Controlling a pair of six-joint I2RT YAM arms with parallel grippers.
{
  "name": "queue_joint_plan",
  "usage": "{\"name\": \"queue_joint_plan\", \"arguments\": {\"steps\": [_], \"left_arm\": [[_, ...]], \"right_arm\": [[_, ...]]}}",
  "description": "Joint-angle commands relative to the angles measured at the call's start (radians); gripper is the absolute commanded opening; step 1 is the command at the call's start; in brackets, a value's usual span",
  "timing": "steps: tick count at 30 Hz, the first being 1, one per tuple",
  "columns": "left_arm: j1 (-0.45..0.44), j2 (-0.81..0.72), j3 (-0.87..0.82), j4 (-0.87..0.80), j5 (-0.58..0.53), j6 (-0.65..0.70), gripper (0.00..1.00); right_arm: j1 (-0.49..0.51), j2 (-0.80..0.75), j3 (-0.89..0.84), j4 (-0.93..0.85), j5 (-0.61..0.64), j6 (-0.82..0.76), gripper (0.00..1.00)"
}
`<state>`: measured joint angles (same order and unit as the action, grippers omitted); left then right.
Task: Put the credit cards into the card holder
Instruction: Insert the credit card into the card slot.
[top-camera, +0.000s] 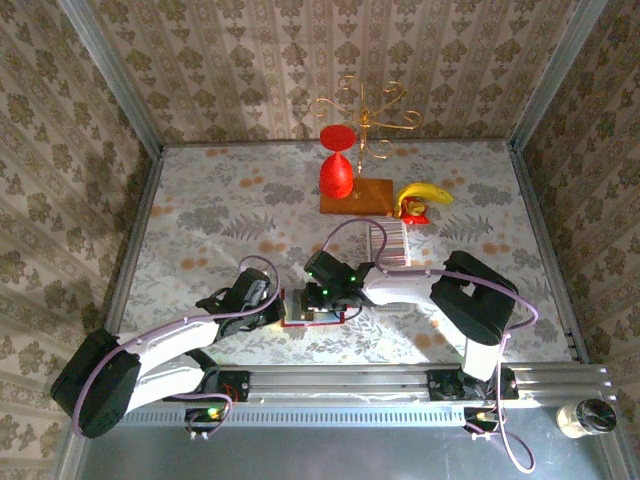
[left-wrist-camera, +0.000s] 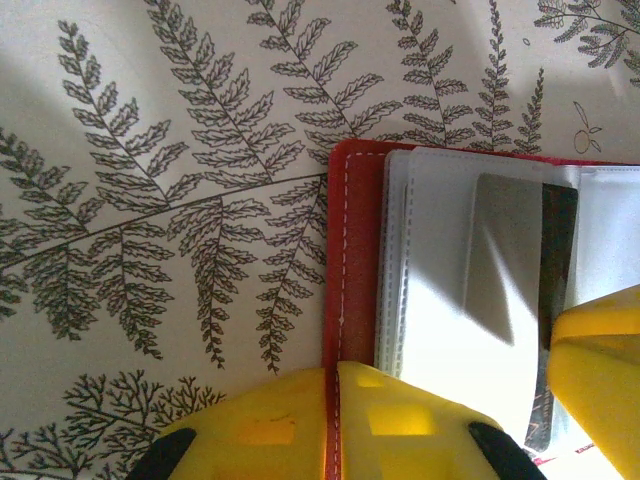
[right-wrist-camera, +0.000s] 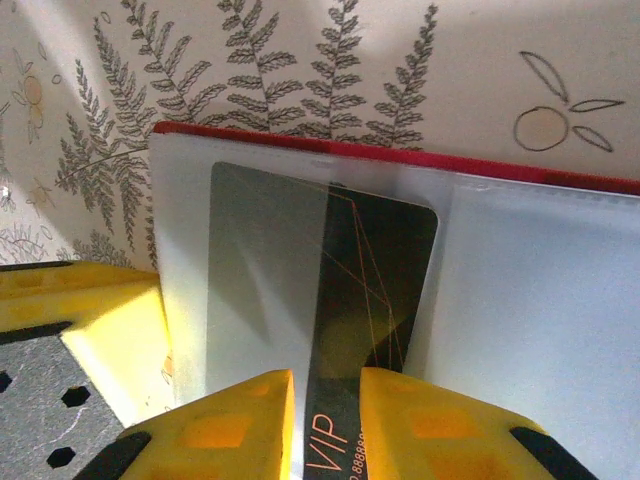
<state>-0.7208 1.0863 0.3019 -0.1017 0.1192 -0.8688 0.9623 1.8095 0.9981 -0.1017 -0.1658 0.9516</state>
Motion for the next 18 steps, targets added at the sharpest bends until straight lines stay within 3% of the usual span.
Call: {"name": "queue_joint_plan", "arguments": {"steps": [1, 11, 18], "left_arm": [[-0.016, 0.027, -0.043, -0.039, 0.005, -0.014, 0.11], [-0.017, 0.029, -0.047, -0.033, 0.007, -0.016, 0.11], [-0.019, 0.030, -0.049, -0.033, 0.005, -0.016, 0.11]], "right_arm": [[0.015, 0.014, 0.019, 0.025, -0.014, -0.006, 0.24], [0.018, -0.126, -0.065, -0.046, 0.154, 0.010, 0.24], [0.019, -0.068, -0.048, -0.028, 0.115, 0.024, 0.22]]}}
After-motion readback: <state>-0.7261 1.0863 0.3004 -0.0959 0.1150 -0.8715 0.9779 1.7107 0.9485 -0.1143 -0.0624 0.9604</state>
